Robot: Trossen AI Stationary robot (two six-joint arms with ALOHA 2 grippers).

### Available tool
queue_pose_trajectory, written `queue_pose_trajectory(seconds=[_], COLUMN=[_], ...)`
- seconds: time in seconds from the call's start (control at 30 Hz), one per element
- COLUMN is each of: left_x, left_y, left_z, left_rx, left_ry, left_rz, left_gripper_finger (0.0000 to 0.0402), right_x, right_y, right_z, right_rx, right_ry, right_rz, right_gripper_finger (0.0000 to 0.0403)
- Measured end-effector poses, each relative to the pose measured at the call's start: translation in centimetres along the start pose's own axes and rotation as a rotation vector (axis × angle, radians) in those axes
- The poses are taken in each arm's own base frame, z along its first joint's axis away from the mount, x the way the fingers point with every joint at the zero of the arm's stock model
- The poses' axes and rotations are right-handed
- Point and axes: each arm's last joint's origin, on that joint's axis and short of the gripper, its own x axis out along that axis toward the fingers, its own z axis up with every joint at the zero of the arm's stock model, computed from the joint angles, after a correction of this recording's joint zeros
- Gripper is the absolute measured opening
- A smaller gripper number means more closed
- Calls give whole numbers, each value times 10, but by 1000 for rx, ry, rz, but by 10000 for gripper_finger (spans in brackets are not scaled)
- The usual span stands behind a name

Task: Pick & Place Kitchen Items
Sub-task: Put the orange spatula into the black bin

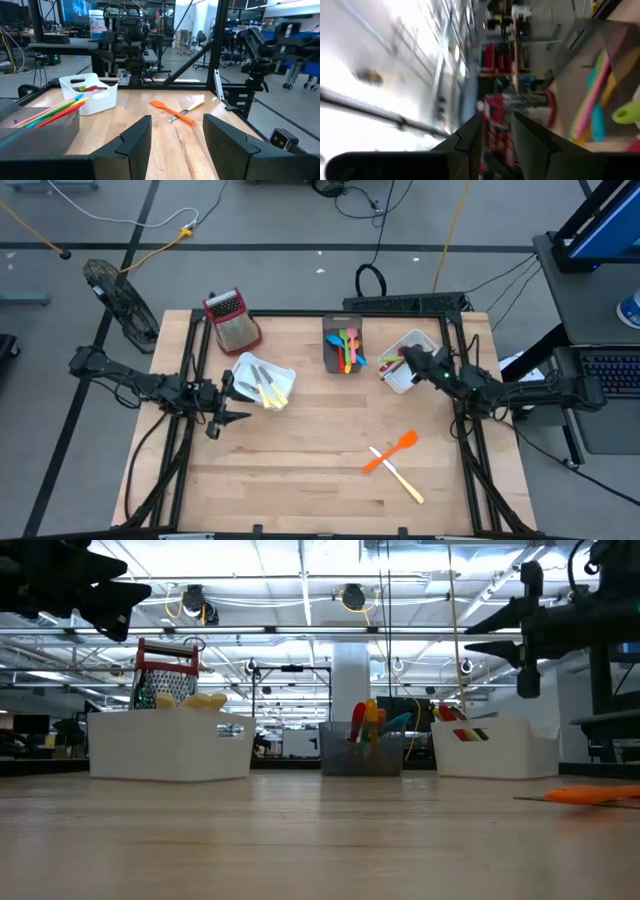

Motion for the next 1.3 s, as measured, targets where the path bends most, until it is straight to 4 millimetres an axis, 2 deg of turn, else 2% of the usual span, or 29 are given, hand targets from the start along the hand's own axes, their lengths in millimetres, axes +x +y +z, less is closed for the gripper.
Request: queue_pose_trajectory(seconds=[0.1,0.17,0.43,0.73,0.83,1.13,1.3], left_x=[0,0,0,0,0,-3,-2], left_y=[0,0,0,0,0,3,0], left_z=[0,0,0,0,3,22,24], left_rx=[-11,-28,-118,-514,-629,-754,-804], left_ry=[0,0,-3,-4,-27,-270,-260], left_rz=[0,0,-1,-3,-9,39,6], left_gripper_finger=[182,182,182,182,182,182,182], right_x=[-1,-1,-6,-11,-12,-13,-13], right_y=[2,10,26,44,43,38,38], right_z=[-7,-12,-30,-43,-46,-53,-54], right_rx=[-94,-110,-202,-287,-323,-373,-410], right_ry=[70,103,215,242,257,297,299], right_rz=[-6,23,77,181,188,168,178], right_gripper_finger=[87,83,67,50,46,43,43])
